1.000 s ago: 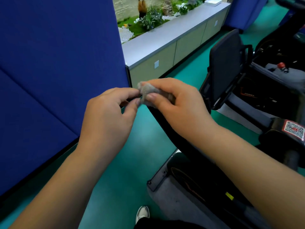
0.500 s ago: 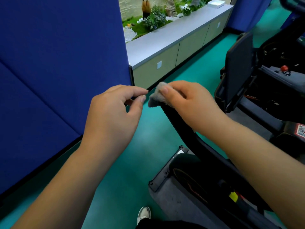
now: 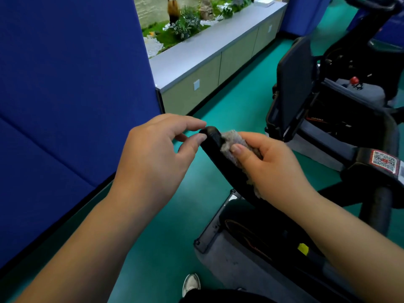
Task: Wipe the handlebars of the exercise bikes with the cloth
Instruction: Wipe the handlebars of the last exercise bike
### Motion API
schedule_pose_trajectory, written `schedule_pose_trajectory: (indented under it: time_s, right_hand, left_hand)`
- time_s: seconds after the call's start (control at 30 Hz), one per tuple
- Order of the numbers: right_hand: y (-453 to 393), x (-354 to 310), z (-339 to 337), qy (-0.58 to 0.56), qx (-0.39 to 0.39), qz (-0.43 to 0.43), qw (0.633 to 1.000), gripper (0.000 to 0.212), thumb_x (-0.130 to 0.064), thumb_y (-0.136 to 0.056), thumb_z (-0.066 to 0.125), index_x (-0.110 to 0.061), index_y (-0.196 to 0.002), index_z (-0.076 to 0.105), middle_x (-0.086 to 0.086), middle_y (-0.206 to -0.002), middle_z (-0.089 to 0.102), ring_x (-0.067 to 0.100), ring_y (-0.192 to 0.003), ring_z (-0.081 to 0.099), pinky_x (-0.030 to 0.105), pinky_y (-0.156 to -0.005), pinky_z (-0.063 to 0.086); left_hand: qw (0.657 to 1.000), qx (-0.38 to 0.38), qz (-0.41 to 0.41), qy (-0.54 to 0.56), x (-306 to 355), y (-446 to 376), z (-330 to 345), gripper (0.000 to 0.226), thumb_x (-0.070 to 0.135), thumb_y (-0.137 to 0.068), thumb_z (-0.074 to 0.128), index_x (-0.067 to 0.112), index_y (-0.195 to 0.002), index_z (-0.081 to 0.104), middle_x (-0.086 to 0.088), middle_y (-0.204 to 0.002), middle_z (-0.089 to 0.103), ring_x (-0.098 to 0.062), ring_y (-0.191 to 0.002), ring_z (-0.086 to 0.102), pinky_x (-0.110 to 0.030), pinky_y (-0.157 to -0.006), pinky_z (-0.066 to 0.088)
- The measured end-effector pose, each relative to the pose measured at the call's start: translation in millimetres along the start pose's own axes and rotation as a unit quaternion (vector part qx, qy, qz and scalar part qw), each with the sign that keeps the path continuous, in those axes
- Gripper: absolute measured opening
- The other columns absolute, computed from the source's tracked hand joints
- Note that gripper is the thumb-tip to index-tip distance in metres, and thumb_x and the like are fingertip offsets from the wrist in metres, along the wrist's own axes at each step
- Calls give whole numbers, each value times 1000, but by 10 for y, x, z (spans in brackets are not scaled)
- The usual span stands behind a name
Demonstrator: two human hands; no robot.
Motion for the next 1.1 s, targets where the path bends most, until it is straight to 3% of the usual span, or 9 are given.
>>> schedule_pose_trajectory:
  time_s: [0.13, 0.2, 0.3, 0.43, 0.6, 0.77, 0.9, 0.97, 1.1]
  right_hand:
    - [36, 84, -57, 22, -24, 21, 999, 15, -21, -94, 55, -27, -94, 69, 4, -88, 73, 19, -85, 66, 31, -77, 50]
    - [-98, 25, -3, 15, -9, 10, 1000, 15, -20, -95, 54, -25, -93, 69, 4, -90, 72, 22, -87, 65, 36, -80, 50]
    - [-230, -118, 93, -4, 6, -27, 1000, 18, -23, -93, 53, -25, -101, 69, -8, -88, 70, 8, -83, 62, 31, -80, 50]
    - [-14, 2, 26, 26, -17, 6, 1000, 18, -22, -95, 55, -26, -105, 69, -15, -81, 67, -3, -75, 59, 15, -69, 45]
    - [83, 108, -77, 100, -45, 38, 993, 24, -28, -95, 51, -10, -92, 66, 11, -78, 67, 21, -68, 59, 34, -64, 45]
    - [-153, -96, 52, 36, 9, -19, 999, 18, -24, -94, 54, -20, -101, 70, -10, -82, 67, 9, -80, 61, 28, -74, 47]
    - [149, 37, -33, 16, -1, 5, 1000, 20, -19, -88, 65, -34, -101, 67, -21, -82, 67, -8, -79, 61, 6, -70, 43]
    - [242, 80, -91, 17, 22, 12, 1000, 25, -21, -82, 71, -42, -94, 65, -25, -85, 68, -8, -82, 61, 5, -71, 43]
    - [38, -3, -76, 13, 42, 20, 999, 19, -21, -79, 75, -31, -95, 70, -22, -80, 66, -5, -79, 62, 10, -72, 47]
  left_hand:
    - [1000, -7, 2, 2, 3, 6, 20, 16, 29, -86, 68, 37, -99, 71, 24, -88, 60, 5, -85, 55, -5, -72, 40]
    - [1000, -4, 3, 2, 3, 9, 21, 18, 27, -84, 70, 37, -98, 71, 24, -86, 60, 5, -83, 55, -4, -70, 40]
    - [1000, 0, 11, -2, 8, 8, 24, 18, 25, -84, 71, 34, -100, 72, 23, -88, 60, 3, -81, 57, -5, -71, 41]
    - [1000, 1, 16, 0, 0, 14, 28, 18, 25, -84, 71, 36, -99, 71, 22, -88, 61, 0, -81, 58, -10, -71, 44]
    - [1000, 9, 16, 13, -12, 17, 41, 18, 22, -84, 71, 33, -99, 72, 22, -90, 63, 2, -81, 57, -7, -73, 42]
    - [1000, 13, 13, 24, -25, 7, 48, 19, 21, -83, 72, 35, -96, 72, 22, -88, 63, 0, -79, 57, -8, -70, 44]
    - [999, 19, 1, 38, -54, -5, 61, 18, 22, -81, 73, 34, -95, 73, 20, -88, 64, 0, -79, 57, -7, -69, 42]
    - [999, 22, -6, 47, -66, -7, 69, 17, 22, -81, 74, 32, -94, 74, 20, -88, 64, 0, -78, 57, -6, -69, 41]
    - [998, 25, -4, 52, -52, -14, 69, 20, 21, -81, 74, 36, -93, 73, 18, -86, 65, -1, -77, 57, -6, -68, 40]
Point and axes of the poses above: each hand's wrist, its own y-axis away from the middle knuckle, its own z-axis out of the palm, x = y × z, the point moved 6 cm from there along -y, towards the middle knuckle
